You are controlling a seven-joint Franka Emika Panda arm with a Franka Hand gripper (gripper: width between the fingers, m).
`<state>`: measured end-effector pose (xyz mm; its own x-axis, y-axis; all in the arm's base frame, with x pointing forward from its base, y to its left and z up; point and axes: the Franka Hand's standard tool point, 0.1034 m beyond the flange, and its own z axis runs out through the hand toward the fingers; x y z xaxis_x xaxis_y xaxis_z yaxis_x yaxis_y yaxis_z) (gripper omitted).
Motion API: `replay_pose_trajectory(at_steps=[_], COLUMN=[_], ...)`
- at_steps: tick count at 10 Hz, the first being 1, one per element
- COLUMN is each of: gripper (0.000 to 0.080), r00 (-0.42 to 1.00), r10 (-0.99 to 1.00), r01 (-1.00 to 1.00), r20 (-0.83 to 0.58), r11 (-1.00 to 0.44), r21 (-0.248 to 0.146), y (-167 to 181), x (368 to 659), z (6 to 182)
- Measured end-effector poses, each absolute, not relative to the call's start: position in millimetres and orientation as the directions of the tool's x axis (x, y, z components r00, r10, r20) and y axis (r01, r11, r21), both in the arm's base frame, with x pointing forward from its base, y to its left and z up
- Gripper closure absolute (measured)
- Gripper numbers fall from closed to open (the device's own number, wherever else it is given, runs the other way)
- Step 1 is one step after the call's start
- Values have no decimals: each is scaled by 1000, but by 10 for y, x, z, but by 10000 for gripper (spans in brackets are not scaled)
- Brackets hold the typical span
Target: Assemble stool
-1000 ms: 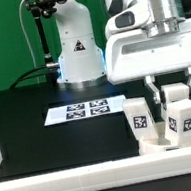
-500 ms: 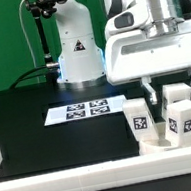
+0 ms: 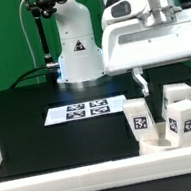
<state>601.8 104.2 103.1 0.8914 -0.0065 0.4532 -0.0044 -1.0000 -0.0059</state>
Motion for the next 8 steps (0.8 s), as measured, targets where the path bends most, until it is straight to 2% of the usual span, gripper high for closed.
replay_pose_trajectory(at_steps=[5, 6, 8], gripper=[151, 151, 151], r00=[908, 918, 970], r10=[-5, 1, -8], r01=[-4, -1, -9], r20=[419, 396, 245], r11=[-1000, -1000, -1000], r21=[-3, 4, 2], y=[1042, 1018, 1023], x=[6015, 5987, 5980], z=[992, 928, 944])
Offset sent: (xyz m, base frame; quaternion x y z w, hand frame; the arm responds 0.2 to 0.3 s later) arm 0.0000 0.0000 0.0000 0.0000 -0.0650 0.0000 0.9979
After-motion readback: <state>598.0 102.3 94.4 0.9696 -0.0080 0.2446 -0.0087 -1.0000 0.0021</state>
